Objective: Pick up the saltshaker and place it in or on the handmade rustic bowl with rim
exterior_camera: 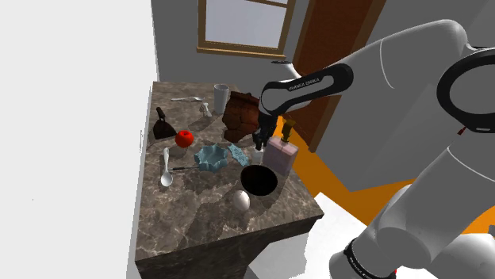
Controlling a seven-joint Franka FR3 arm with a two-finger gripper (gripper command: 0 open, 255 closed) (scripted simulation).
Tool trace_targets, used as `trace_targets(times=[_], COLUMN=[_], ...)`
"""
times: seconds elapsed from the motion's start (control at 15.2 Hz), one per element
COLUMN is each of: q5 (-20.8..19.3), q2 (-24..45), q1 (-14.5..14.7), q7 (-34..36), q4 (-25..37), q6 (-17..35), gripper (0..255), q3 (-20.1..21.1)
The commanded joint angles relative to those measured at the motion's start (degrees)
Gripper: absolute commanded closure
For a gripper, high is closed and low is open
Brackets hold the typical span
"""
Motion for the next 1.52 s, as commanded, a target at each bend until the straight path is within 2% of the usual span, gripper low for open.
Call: trace_targets(times=[0.0,0.13,1.45], q5=[0.00,0.00,-0.19], q2=[0.00,0.00,-5.86], q1=[0.00,0.00,0.00], q7=[0.00,0.00,0.19], q4=[0.00,0.00,9.51], q6=[0.00,0.00,-15.37], gripper=[255,255,255], q3=[0.00,0.00,0.04])
